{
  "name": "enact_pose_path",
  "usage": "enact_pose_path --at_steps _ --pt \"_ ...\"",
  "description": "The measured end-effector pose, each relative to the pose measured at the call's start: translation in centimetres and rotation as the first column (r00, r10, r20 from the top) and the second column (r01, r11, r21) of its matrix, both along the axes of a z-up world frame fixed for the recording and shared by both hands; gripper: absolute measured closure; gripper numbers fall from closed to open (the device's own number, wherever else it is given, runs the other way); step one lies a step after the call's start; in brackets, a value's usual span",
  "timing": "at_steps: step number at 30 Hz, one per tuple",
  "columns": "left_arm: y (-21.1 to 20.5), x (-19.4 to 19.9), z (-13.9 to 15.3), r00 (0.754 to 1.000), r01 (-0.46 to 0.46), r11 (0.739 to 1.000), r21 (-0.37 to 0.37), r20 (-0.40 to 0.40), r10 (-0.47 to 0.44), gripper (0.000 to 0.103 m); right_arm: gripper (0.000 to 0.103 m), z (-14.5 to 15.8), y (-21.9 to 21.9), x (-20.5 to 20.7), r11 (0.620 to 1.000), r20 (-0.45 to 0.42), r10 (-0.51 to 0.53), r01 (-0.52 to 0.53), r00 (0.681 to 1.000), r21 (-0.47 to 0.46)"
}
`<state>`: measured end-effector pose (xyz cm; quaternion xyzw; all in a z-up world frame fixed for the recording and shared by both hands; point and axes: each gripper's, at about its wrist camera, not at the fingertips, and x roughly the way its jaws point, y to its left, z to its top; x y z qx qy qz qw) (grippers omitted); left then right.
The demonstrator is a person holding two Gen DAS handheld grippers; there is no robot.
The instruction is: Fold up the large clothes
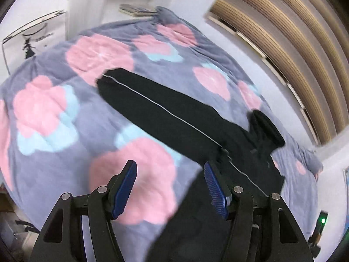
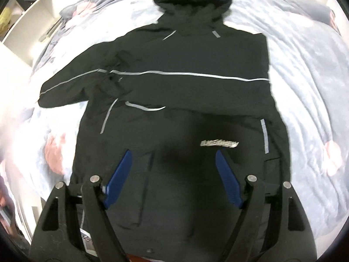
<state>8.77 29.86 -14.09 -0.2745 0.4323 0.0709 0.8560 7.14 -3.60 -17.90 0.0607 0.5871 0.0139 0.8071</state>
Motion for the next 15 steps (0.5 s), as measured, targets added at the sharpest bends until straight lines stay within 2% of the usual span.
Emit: enact_pose_path --at_steps 3,8,15 --pt "4.4 1.0 -0.7 0.999 -0.046 0.998 -0.031 0.005 0.046 0.037 0.025 -0.8 1.4 -0.3 1.0 -0.018 -0.013 0.012 1.0 -0.013" --pt "11.0 5.1 -3.5 0.992 -0.125 0.989 -0.075 -0.003 0.126 0.037 0.025 -1.5 1.8 -0.3 0.996 -0.051 -0.074 0.071 0.996 -0.047" --pt "17.9 12.8 -11.6 0.971 -0.233 0.959 -0.159 -0.086 0.222 0.037 0.025 -3.1 1.7 0.3 0.982 -0.109 -0.161 0.148 0.981 -0.121"
